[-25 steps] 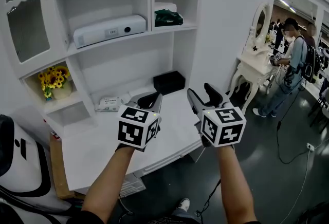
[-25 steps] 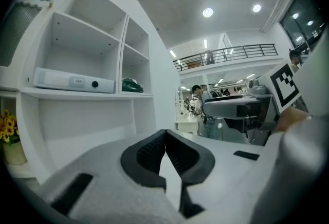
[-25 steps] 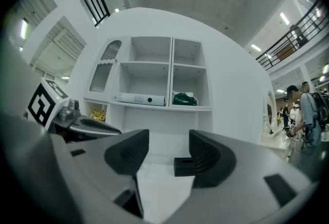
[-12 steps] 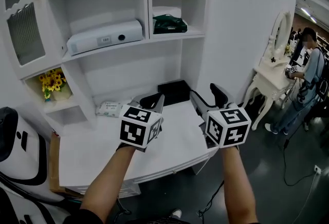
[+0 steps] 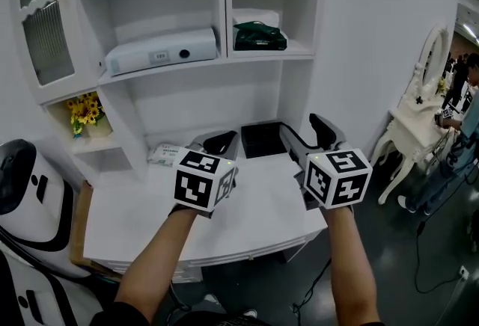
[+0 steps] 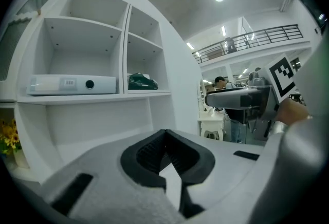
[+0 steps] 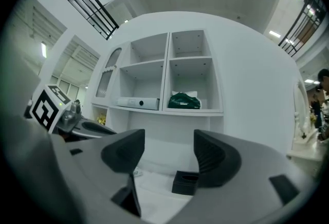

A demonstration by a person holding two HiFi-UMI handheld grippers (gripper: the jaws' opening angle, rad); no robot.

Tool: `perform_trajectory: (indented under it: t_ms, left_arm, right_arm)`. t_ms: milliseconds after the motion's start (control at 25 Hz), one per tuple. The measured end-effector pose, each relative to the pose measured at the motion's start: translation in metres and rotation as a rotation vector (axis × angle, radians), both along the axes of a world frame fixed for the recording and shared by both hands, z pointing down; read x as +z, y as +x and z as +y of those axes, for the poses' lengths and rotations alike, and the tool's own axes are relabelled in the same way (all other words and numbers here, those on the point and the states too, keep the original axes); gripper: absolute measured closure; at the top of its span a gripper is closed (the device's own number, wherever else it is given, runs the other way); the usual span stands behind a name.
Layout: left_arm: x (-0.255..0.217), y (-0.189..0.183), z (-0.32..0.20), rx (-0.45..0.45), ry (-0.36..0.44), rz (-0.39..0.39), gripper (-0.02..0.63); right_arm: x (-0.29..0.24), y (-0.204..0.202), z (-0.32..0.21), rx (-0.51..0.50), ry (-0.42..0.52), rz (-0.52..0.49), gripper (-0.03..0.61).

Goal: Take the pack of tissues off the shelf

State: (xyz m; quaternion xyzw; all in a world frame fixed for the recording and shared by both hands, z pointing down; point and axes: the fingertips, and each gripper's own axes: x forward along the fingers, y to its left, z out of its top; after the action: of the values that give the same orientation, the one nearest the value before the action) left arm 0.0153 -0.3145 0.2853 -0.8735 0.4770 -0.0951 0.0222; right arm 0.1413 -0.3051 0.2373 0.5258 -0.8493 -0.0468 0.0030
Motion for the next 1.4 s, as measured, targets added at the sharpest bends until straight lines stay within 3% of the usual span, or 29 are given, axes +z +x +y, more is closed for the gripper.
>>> perform_trajectory:
  t_ms: [400, 760, 1400]
  left_arm:
    - [-0.007, -0.013, -0.032, -0.052, 0.017, 0.008, 0.607]
    - [-0.017, -0.022, -0.104, -0.056, 0.032, 0.039, 0.607]
    - [-0.028, 0.002, -0.19, 0.047, 0.026, 0.068, 0.607]
  right_arm:
    - [-0.027, -0.012, -0.042, -0.051, 0.047, 0.004, 0.293]
    - [-0.058, -0.026, -0.112, -0.067, 0.11, 0.06, 0.293]
    - [-0.108, -0.041, -0.211, -0.001, 0.194, 0.225, 0.315]
